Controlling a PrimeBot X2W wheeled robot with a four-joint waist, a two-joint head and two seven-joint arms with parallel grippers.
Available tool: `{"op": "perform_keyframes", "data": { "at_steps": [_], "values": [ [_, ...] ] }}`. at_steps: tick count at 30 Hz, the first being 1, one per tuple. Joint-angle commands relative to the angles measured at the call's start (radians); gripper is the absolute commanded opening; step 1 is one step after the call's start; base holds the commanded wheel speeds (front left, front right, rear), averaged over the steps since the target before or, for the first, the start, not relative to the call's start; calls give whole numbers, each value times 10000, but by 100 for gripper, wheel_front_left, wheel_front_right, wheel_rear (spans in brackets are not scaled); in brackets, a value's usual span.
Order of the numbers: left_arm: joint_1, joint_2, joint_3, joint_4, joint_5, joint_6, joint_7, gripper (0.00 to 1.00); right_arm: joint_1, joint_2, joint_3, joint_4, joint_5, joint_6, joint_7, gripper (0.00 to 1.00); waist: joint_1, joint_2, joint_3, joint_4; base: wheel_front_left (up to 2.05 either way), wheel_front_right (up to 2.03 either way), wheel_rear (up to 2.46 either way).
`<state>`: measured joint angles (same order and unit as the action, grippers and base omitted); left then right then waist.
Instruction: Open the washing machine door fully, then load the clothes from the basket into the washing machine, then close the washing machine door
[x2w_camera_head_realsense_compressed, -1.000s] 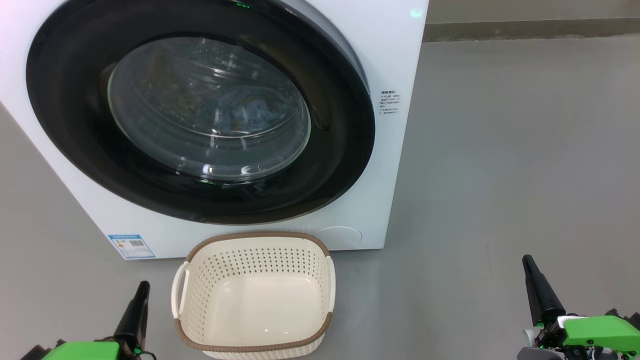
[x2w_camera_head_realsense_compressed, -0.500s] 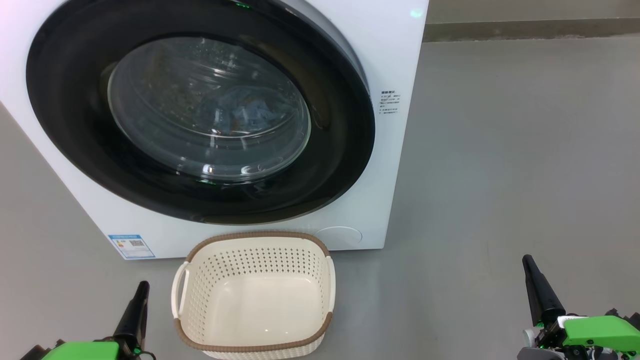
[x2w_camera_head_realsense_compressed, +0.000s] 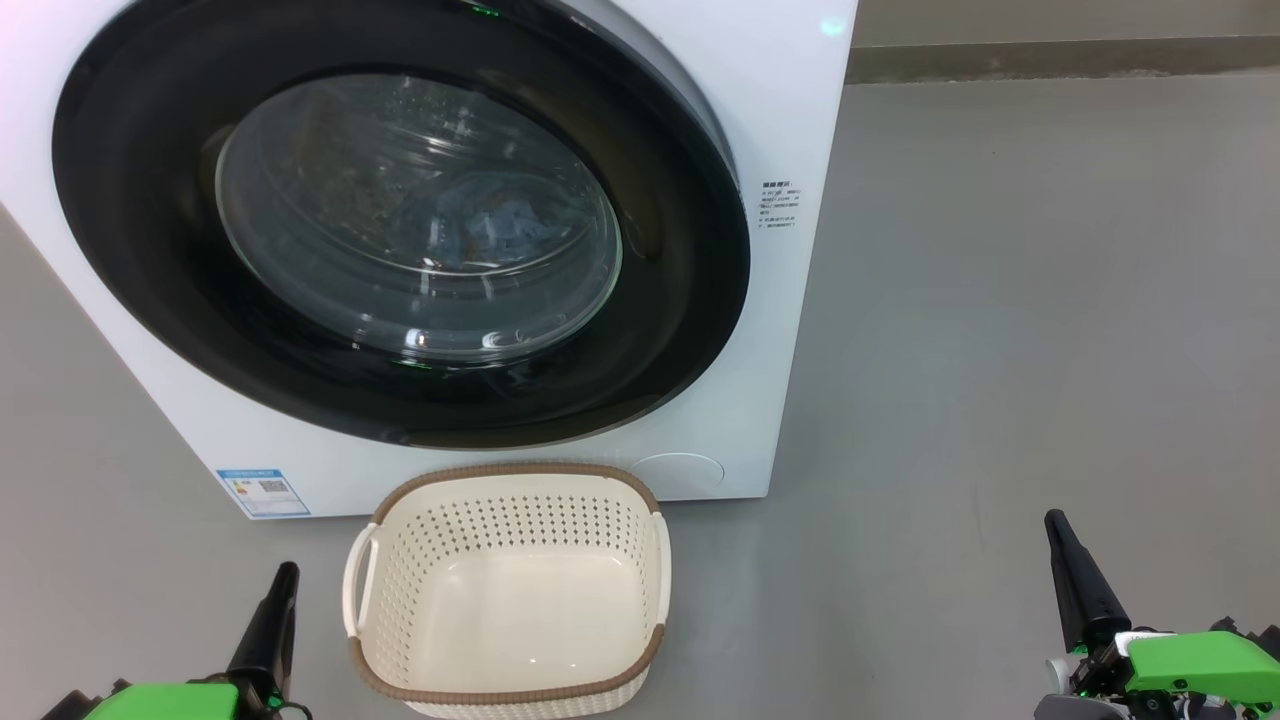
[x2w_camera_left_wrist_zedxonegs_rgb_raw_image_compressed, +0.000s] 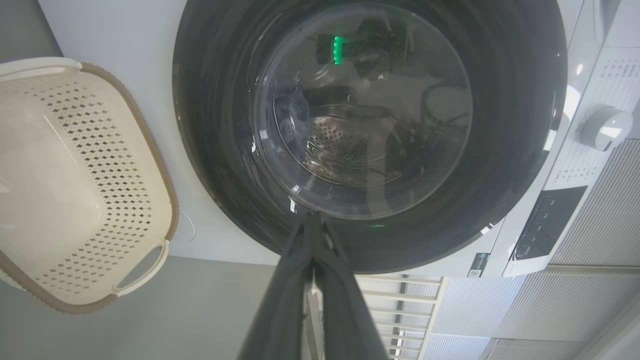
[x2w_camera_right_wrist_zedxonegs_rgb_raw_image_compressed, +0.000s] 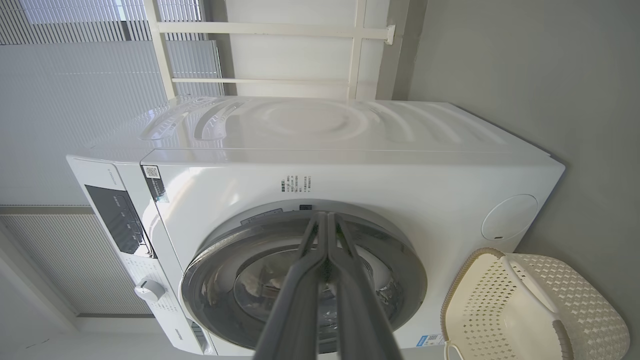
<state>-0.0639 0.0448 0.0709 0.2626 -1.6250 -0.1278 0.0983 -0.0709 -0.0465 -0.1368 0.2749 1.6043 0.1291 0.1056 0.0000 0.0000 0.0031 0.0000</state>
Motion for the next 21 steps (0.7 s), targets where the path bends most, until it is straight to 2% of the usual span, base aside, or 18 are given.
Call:
{"op": "perform_keyframes", "data": {
  "at_steps": [1, 21],
  "values": [
    [-434, 119, 347, -178, 96, -29, 83, 0, -371, -37, 219, -301, 34, 16, 85, 0, 0, 0, 0, 0, 0, 0, 0],
    [-436, 102, 371, -177, 116, -29, 103, 0, -371, -37, 223, -301, 38, 16, 82, 0, 0, 0, 0, 0, 0, 0, 0]
  ]
}}
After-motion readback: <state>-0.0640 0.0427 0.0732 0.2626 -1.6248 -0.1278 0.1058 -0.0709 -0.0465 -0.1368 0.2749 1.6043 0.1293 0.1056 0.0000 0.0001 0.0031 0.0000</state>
